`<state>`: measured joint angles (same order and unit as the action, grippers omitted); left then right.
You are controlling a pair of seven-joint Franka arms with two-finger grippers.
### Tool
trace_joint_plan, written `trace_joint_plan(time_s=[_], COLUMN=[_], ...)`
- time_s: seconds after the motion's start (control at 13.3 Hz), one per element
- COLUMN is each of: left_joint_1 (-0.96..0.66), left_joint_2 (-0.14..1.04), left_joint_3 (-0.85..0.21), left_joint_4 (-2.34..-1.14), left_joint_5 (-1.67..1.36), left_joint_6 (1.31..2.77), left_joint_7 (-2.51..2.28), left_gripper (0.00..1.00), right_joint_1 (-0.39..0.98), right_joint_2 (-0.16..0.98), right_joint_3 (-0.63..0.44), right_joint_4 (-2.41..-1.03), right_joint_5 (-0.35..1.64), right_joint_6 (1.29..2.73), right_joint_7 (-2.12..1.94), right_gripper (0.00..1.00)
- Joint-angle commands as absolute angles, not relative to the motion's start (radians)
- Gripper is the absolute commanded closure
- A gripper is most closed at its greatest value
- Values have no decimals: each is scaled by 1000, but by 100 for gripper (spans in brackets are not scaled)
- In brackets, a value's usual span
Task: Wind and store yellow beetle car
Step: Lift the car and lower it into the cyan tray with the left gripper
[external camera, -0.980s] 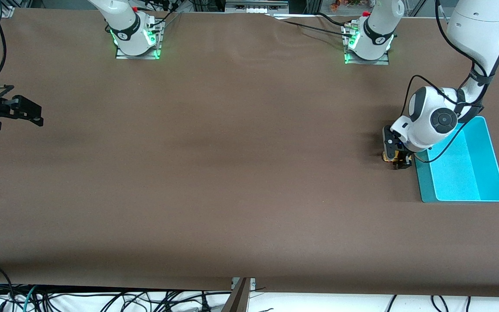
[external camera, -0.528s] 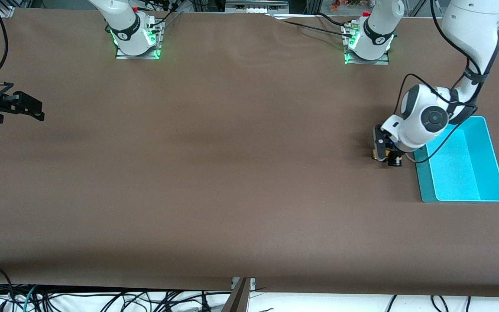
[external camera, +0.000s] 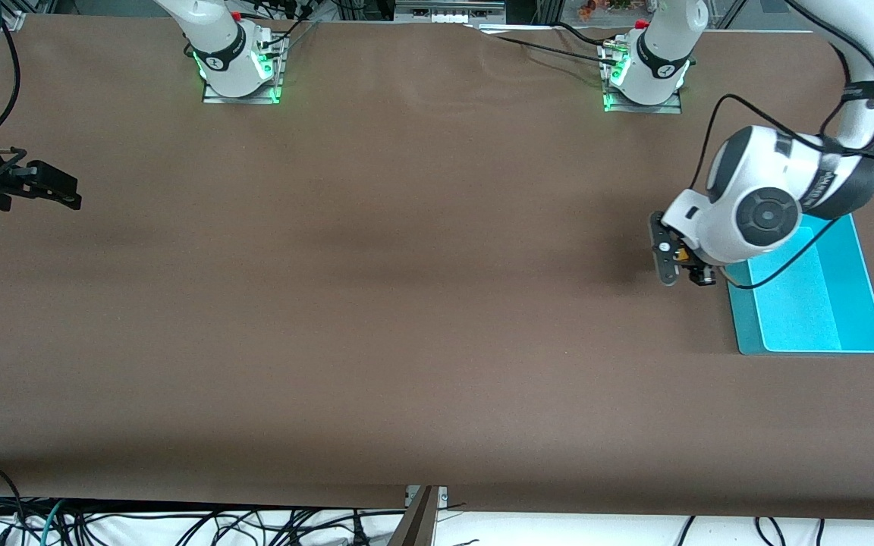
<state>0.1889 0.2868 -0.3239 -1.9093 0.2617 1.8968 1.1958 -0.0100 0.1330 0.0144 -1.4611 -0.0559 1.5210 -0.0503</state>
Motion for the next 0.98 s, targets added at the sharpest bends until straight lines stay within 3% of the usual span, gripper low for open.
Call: trace_joint_plan(time_s=[0.0,0.38,0.9], left_joint_1=[311,506,676], left_joint_2=[310,356,506], left_joint_3=[-325,-325,-322], left_joint_4=[-1879,-1882,-1894], left_joint_5=[273,279,284], left_joint_6=[1876,1920,2155], left_joint_7=[1360,1655,1836], left_gripper=[90,91,90], right_joint_1=[-17,-15,-15], right_joint_2=[123,124,124], right_joint_3=[14,14,15], right_joint_4=[-1473,-1473,-1473], right_joint_5=[-41,-41,-40], right_joint_6=[1520,1517,1517], right_joint_7=[-40,-40,-38], right_gripper=[0,0,0])
